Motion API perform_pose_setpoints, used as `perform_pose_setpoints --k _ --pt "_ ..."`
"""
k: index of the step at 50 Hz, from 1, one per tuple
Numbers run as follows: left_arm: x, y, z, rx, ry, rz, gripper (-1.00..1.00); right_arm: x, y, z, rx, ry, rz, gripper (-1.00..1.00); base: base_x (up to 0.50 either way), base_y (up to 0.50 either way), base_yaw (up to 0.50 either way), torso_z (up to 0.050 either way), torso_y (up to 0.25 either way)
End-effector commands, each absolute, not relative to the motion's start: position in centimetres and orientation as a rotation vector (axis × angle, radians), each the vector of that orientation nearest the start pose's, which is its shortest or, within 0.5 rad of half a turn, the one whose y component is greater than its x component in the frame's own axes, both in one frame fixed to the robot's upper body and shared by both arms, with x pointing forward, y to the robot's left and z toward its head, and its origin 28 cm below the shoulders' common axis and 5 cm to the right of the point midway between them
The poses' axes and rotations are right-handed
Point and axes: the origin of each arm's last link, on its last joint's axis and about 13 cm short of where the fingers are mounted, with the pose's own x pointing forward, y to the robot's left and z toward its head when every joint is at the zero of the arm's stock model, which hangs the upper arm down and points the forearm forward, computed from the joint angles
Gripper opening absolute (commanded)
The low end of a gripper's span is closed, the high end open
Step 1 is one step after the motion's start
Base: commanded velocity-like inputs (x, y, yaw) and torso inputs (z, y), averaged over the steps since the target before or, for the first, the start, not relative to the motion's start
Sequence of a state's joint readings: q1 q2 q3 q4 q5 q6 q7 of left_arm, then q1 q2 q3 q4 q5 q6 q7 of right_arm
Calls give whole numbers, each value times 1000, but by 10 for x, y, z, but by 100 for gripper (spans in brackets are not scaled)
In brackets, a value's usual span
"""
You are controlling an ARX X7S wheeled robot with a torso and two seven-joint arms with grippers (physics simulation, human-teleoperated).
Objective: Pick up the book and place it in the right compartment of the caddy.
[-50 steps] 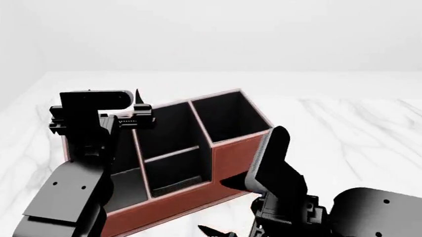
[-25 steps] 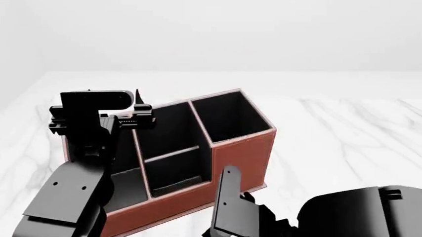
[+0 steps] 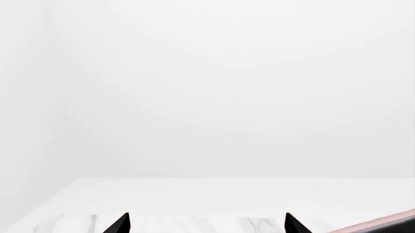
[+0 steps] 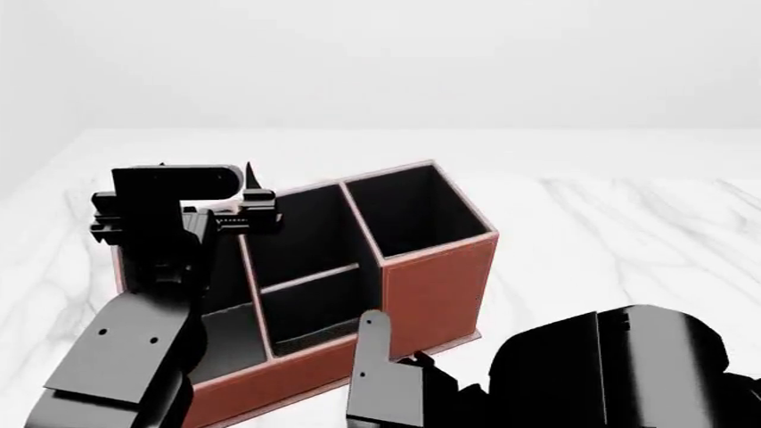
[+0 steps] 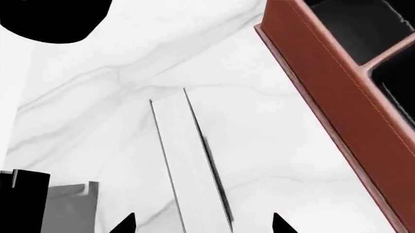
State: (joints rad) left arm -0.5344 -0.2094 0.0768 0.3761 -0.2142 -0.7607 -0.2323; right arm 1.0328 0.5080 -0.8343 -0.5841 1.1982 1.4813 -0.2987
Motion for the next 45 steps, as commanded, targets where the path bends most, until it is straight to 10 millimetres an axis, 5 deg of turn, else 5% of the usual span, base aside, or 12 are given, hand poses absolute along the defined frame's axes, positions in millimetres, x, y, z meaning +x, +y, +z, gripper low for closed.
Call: perform_pose_setpoints --k 1,45 --pt "284 226 173 61 -132 98 100 229 -64 193 -622 787 1437 100 0 0 0 0 0" --pt "283 224 172 60 -131 93 100 235 -51 146 -674 934 1476 100 0 0 0 0 0"
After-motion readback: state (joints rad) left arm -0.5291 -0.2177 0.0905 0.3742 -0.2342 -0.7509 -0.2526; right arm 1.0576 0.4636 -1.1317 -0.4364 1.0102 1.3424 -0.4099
